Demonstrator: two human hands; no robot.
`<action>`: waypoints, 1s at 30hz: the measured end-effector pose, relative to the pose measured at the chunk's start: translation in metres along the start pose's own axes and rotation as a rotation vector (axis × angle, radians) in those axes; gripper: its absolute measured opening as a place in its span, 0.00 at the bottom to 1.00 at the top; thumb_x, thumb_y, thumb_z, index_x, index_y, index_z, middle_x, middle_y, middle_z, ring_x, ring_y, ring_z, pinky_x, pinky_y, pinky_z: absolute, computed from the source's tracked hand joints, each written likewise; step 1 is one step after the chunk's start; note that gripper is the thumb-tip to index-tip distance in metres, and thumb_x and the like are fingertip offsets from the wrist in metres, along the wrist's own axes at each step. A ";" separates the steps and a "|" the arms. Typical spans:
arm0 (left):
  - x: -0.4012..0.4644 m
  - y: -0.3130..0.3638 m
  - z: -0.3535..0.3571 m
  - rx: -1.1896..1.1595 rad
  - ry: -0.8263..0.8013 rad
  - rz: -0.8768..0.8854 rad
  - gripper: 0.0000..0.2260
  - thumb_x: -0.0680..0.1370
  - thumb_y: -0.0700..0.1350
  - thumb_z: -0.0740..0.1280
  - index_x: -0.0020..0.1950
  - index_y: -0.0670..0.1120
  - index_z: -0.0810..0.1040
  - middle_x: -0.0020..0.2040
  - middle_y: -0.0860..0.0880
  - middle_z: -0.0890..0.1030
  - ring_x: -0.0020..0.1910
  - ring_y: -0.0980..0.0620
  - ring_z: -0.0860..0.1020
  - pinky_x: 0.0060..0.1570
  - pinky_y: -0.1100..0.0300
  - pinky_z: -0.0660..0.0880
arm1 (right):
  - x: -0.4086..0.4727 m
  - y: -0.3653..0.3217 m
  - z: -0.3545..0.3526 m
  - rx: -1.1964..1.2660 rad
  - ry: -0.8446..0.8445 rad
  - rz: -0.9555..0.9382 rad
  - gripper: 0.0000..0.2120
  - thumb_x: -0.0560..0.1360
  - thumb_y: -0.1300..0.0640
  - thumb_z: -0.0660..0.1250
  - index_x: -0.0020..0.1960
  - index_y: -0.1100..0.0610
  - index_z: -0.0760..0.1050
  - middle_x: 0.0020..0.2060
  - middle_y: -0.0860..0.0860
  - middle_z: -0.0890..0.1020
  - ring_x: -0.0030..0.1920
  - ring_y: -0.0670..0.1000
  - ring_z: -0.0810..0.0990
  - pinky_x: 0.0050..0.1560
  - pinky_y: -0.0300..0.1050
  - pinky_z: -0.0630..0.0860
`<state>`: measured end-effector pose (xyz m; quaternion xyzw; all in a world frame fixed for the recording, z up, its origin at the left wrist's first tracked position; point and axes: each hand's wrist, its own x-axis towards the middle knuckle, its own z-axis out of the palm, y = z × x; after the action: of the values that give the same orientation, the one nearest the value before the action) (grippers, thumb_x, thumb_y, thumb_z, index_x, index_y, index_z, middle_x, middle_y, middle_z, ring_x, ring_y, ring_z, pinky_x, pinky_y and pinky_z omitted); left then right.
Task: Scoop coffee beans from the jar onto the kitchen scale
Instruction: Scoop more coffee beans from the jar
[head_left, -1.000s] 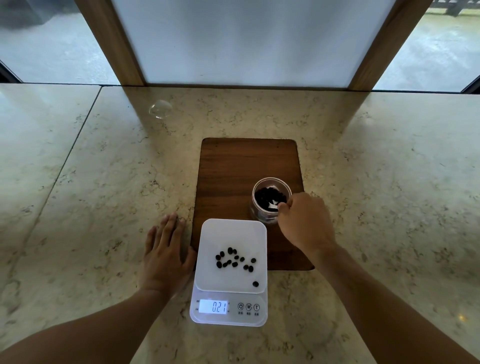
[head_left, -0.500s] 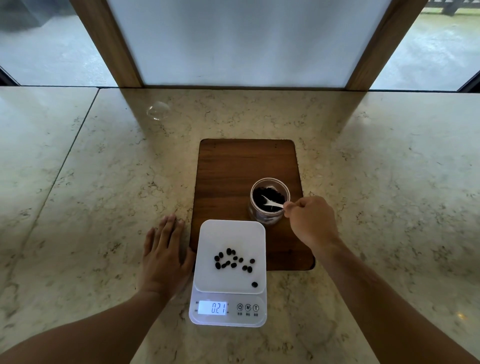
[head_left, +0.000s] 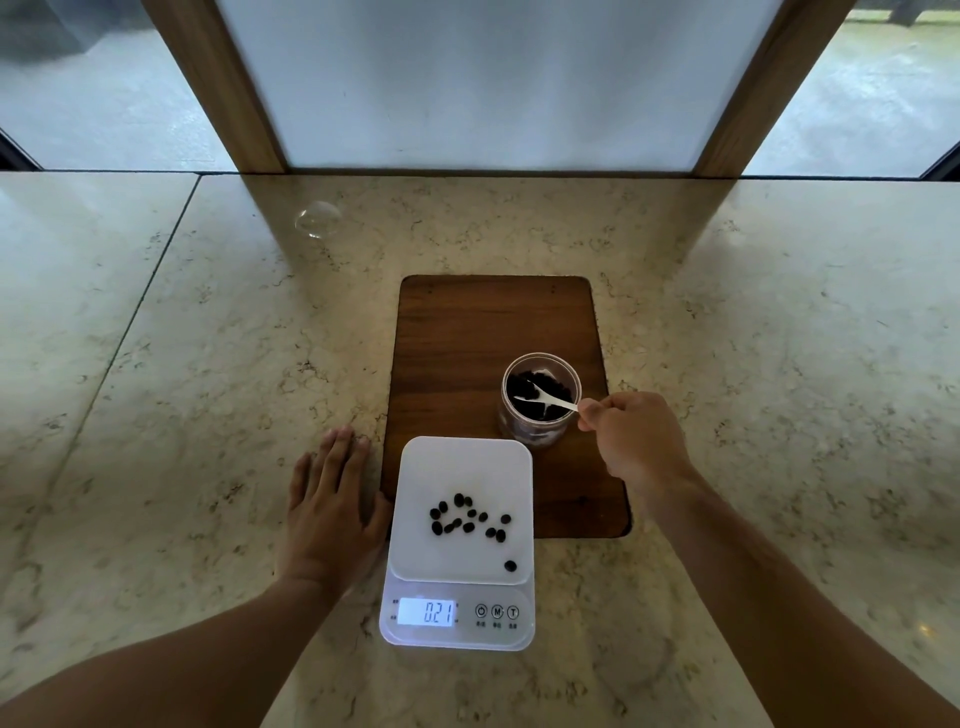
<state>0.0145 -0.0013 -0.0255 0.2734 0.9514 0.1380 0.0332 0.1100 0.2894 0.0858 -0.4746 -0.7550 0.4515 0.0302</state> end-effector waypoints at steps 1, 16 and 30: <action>0.000 0.000 0.000 0.002 -0.003 -0.001 0.31 0.77 0.57 0.51 0.77 0.43 0.62 0.78 0.43 0.61 0.79 0.47 0.53 0.77 0.44 0.50 | 0.000 0.000 0.000 0.000 -0.005 0.001 0.16 0.77 0.50 0.67 0.32 0.54 0.80 0.23 0.50 0.76 0.25 0.51 0.73 0.31 0.47 0.72; 0.000 -0.003 0.006 -0.006 0.020 0.001 0.31 0.76 0.56 0.52 0.76 0.43 0.63 0.78 0.43 0.62 0.79 0.48 0.53 0.77 0.45 0.50 | -0.012 0.000 0.007 -0.276 0.142 -0.287 0.12 0.78 0.53 0.65 0.36 0.55 0.77 0.26 0.46 0.75 0.26 0.42 0.73 0.24 0.37 0.62; 0.001 -0.005 0.008 0.020 0.020 0.002 0.30 0.77 0.57 0.53 0.77 0.44 0.62 0.79 0.44 0.61 0.79 0.50 0.52 0.77 0.47 0.48 | -0.010 -0.001 0.017 -0.278 0.085 -0.284 0.14 0.77 0.54 0.65 0.34 0.56 0.76 0.25 0.48 0.76 0.25 0.44 0.73 0.23 0.37 0.62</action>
<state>0.0122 -0.0034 -0.0350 0.2732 0.9527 0.1313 0.0210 0.1066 0.2706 0.0805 -0.3816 -0.8673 0.3140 0.0594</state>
